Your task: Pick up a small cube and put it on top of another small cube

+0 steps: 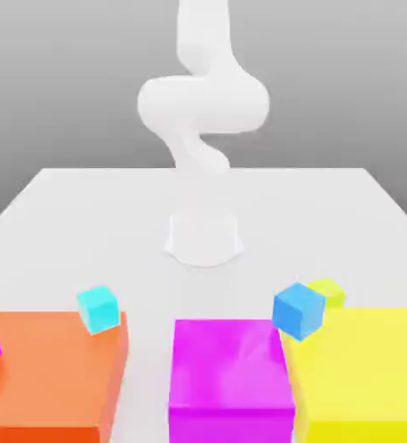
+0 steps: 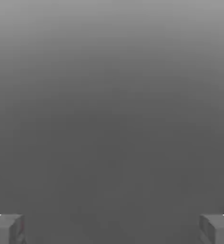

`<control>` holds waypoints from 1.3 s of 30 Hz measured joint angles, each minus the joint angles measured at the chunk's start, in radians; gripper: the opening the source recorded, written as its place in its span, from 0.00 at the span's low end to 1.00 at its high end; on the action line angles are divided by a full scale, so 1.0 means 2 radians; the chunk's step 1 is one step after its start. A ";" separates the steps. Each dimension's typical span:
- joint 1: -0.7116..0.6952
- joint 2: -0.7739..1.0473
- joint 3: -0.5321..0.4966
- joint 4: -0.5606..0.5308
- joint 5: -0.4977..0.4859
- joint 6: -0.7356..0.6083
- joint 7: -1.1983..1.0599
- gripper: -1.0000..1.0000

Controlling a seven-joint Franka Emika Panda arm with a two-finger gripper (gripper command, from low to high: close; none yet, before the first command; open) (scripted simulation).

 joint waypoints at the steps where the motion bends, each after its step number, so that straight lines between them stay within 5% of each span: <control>1: 0.018 0.016 0.000 -0.016 0.001 0.013 -0.027 0.50; 22: 0.331 0.302 0.035 -0.304 0.015 0.261 -0.508 0.50; 31: 0.367 0.459 0.015 -0.295 0.007 0.391 -0.530 0.50; 32: 0.374 0.475 0.010 -0.292 0.009 0.404 -0.532 0.00; 39: 0.376 0.478 0.007 -0.292 0.009 0.406 -0.531 0.00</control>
